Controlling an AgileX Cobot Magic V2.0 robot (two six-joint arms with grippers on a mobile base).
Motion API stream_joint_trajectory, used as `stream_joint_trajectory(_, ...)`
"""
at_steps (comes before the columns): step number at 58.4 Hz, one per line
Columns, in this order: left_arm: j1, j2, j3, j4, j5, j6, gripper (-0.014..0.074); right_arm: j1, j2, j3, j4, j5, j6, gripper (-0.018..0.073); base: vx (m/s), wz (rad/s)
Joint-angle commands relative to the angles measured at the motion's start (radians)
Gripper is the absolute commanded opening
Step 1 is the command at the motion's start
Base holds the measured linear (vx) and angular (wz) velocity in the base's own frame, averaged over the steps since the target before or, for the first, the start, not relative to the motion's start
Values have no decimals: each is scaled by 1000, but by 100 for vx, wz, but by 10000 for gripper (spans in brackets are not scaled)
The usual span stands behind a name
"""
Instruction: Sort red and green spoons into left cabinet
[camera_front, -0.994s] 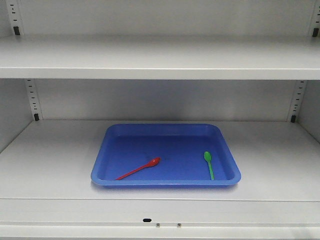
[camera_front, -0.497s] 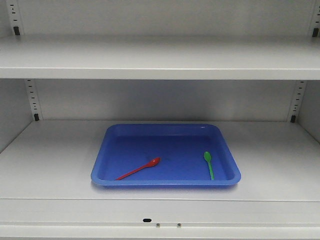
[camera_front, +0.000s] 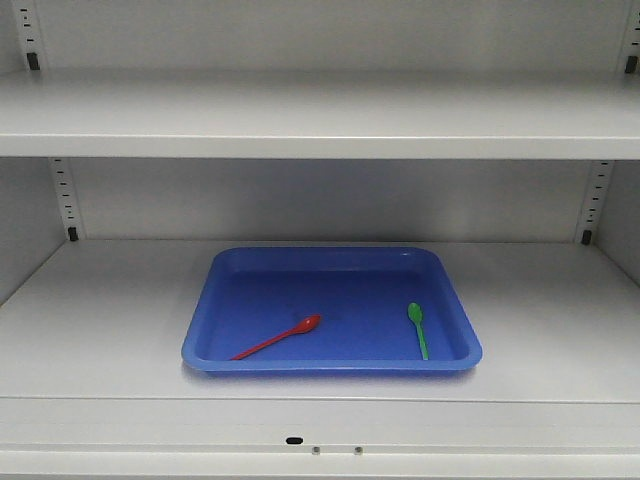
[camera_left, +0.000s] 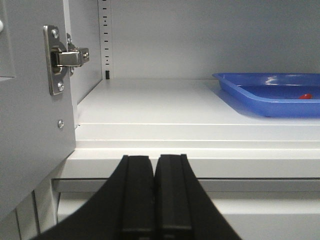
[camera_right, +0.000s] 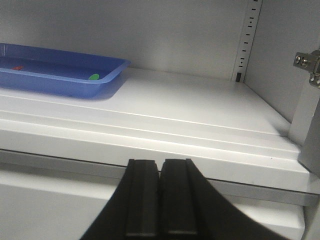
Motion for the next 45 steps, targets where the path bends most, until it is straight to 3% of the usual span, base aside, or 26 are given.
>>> stream_joint_trajectory(1, 3, -7, -1, -6, -83, -8, -6, -6, -15, 10, -2, -80, -9, -6, 0, 0)
stream_joint_trajectory(45, 3, -7, -1, -6, -83, -8, -6, -6, -15, 10, -3, -78, -9, -6, 0, 0)
